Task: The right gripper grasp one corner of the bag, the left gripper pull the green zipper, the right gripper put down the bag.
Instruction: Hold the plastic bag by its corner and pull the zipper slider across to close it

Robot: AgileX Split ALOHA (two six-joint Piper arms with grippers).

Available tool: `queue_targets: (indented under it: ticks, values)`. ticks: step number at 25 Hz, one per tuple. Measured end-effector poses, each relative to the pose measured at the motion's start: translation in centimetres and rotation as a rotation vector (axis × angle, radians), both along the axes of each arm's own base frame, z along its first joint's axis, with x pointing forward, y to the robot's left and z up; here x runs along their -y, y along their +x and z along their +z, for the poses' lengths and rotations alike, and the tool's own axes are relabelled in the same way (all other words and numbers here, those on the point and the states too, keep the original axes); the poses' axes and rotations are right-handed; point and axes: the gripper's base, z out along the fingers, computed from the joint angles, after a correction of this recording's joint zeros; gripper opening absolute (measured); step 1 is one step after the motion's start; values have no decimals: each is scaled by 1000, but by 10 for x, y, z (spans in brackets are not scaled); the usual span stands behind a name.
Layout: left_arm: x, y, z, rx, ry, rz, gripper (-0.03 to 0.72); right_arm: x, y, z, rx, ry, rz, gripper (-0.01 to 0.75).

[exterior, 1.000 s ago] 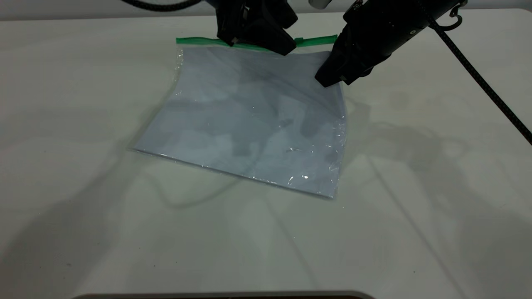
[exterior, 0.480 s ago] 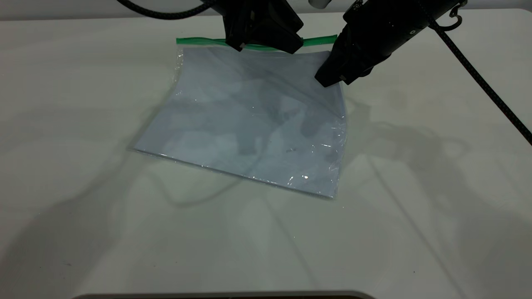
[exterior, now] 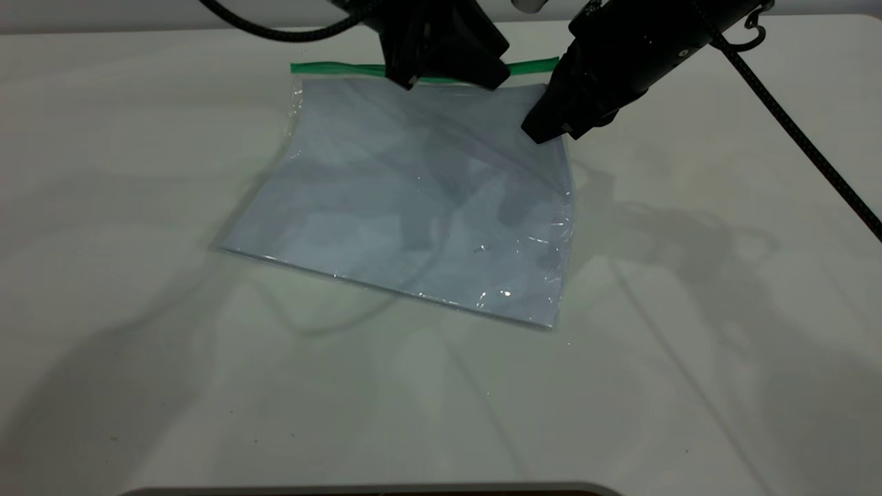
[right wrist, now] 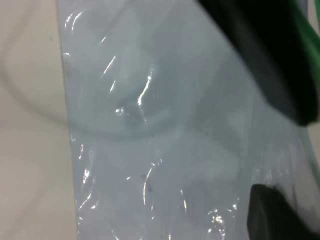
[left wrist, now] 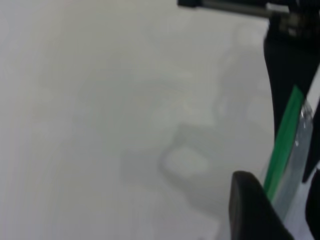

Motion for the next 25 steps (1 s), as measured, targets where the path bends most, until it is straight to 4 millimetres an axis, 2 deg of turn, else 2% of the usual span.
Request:
queue_targets:
  ticks: [7,10,18,25]
  values:
    - [1,1,2,15,-7,-6,77,0,1,0,-3,11,-16,36]
    - [1,1,2,16,-4,-9,13,-1,1,1,-7,22,-30,36]
    - [0,2,2,15,7,-5,2,-1,2,1,-10,33,-47,36]
    - [-5,0,-4,7,93,-21,1,-1,2,2,-11,41,-62,36]
